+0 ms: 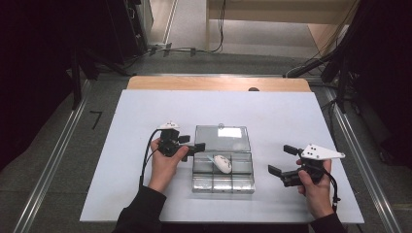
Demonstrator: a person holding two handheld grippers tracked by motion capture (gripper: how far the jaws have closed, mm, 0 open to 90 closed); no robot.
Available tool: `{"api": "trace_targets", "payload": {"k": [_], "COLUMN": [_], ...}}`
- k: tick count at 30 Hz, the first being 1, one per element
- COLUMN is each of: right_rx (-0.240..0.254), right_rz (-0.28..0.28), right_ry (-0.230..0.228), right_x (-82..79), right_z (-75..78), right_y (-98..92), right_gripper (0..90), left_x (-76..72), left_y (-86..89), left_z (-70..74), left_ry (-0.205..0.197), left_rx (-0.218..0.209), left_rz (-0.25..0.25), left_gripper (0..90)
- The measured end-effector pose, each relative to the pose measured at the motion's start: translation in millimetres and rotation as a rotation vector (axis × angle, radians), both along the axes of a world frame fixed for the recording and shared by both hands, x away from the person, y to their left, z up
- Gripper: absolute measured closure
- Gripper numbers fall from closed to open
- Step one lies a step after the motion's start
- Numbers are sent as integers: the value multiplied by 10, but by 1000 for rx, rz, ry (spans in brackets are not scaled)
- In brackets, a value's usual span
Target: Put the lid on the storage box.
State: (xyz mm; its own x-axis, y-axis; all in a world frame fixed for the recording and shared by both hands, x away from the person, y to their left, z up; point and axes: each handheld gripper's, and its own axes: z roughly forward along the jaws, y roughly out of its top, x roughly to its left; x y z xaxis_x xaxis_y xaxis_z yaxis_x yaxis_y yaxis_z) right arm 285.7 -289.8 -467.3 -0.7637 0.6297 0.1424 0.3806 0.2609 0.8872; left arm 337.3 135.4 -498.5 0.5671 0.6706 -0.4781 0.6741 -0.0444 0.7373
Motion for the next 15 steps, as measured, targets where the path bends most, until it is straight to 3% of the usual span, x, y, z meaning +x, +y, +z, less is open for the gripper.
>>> {"api": "trace_targets", "payload": {"k": [15], "right_rx": [9], "right_rz": [11], "right_ry": [11], "right_x": [298], "right_z": [117], "right_y": [249], "right_gripper": [0], "left_x": [14], "left_y": [13], "left_z": [0], "left_ry": [6], "left_rx": [-16], "left_rz": [14], "left_gripper": [121]}}
